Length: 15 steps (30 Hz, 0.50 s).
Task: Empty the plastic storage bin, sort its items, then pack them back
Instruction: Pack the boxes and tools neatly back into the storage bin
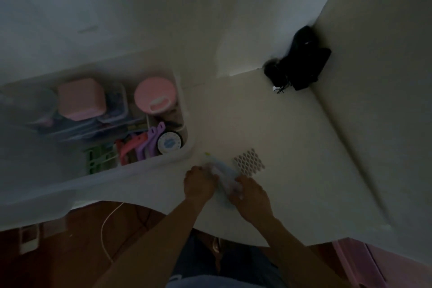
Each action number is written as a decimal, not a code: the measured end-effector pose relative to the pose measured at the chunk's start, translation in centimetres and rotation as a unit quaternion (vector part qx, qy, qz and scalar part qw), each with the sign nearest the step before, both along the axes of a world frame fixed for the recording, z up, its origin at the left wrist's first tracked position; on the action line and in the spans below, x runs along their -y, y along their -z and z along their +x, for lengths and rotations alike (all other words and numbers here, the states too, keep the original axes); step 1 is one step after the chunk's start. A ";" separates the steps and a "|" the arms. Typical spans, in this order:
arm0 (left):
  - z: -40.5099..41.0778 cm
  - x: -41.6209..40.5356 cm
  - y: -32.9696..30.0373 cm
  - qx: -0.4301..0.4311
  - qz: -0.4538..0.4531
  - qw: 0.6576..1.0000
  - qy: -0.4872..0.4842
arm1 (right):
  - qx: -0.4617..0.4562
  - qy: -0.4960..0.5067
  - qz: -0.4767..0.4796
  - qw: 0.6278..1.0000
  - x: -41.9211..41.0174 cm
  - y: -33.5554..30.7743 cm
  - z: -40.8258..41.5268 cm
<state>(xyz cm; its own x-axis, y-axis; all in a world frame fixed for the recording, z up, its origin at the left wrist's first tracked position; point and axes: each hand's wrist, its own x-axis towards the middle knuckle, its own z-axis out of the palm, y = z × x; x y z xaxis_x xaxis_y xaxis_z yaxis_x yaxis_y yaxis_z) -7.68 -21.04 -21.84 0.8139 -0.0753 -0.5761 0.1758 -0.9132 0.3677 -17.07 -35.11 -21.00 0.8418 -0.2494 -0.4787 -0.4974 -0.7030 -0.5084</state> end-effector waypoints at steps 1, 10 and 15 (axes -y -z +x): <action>-0.2 0.1 -0.6 -0.017 -0.046 0.997 -0.054 | -0.006 -0.007 0.005 1.000 -0.2 0.5 -0.5; -2.5 -1.7 -11.7 0.098 -0.339 0.936 0.017 | 0.141 0.217 0.154 0.954 1.1 -6.7 -0.6; 0.7 -5.8 -18.5 0.039 -0.508 0.850 -0.133 | 0.231 0.266 0.341 0.872 -1.4 -16.2 3.9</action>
